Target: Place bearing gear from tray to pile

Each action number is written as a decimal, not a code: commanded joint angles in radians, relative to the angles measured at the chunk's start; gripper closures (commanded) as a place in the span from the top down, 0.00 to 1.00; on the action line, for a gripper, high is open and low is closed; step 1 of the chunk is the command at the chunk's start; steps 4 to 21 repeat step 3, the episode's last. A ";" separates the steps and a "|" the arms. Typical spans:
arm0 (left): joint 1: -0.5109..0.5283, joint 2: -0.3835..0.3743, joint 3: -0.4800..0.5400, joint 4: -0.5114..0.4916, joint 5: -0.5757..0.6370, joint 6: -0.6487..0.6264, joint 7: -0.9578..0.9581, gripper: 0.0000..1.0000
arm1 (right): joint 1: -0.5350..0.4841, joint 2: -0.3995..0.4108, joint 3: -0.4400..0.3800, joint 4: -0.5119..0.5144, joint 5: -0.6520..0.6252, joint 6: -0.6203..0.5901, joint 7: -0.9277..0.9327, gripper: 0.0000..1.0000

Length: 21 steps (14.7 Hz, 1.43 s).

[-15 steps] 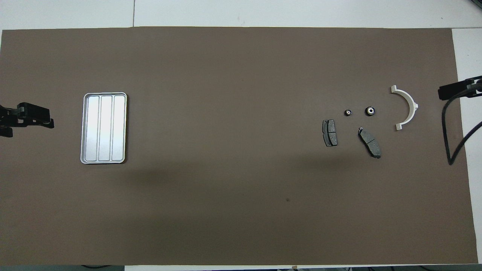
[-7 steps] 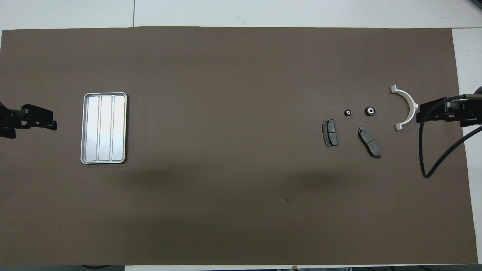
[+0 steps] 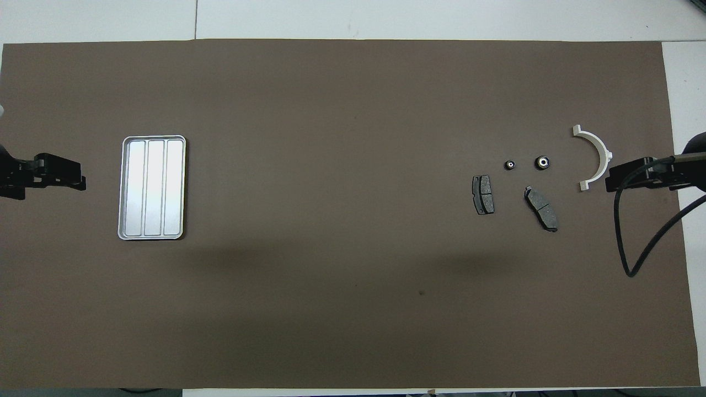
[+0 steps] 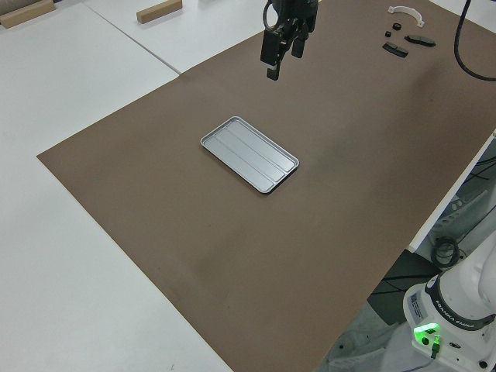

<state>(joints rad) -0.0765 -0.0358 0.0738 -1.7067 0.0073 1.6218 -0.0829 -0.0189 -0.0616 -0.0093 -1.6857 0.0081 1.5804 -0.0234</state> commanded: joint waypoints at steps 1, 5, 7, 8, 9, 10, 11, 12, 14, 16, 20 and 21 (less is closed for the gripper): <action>-0.011 0.000 0.011 0.010 0.008 -0.005 0.011 1.00 | -0.006 -0.029 0.000 -0.035 -0.004 0.003 -0.012 1.00; -0.011 -0.001 0.011 0.009 0.008 -0.005 0.012 1.00 | -0.006 -0.029 0.000 -0.035 -0.004 0.001 -0.010 1.00; -0.011 -0.001 0.011 0.009 0.008 -0.005 0.012 1.00 | -0.006 -0.029 0.000 -0.035 -0.004 0.001 -0.010 1.00; -0.011 -0.001 0.011 0.009 0.008 -0.005 0.012 1.00 | -0.006 -0.029 0.000 -0.035 -0.004 0.001 -0.010 1.00; -0.011 -0.001 0.011 0.009 0.008 -0.005 0.012 1.00 | -0.006 -0.029 0.000 -0.035 -0.004 0.001 -0.010 1.00; -0.011 -0.001 0.011 0.009 0.008 -0.005 0.012 1.00 | -0.006 -0.029 0.000 -0.035 -0.004 0.001 -0.010 1.00; -0.011 -0.001 0.011 0.009 0.008 -0.005 0.012 1.00 | -0.006 -0.029 0.000 -0.035 -0.004 0.001 -0.010 1.00; -0.011 -0.001 0.011 0.009 0.008 -0.005 0.012 1.00 | -0.006 -0.029 0.000 -0.035 -0.004 0.001 -0.010 1.00; -0.011 -0.001 0.011 0.009 0.008 -0.005 0.012 1.00 | -0.006 -0.029 0.000 -0.035 -0.004 0.001 -0.010 1.00; -0.011 -0.001 0.011 0.009 0.008 -0.005 0.012 1.00 | -0.006 -0.029 0.000 -0.035 -0.004 0.001 -0.010 1.00; -0.011 -0.001 0.011 0.009 0.008 -0.005 0.012 1.00 | -0.006 -0.029 0.000 -0.035 -0.004 0.001 -0.010 1.00; -0.011 -0.001 0.011 0.009 0.008 -0.005 0.012 1.00 | -0.006 -0.029 0.000 -0.035 -0.004 0.001 -0.010 1.00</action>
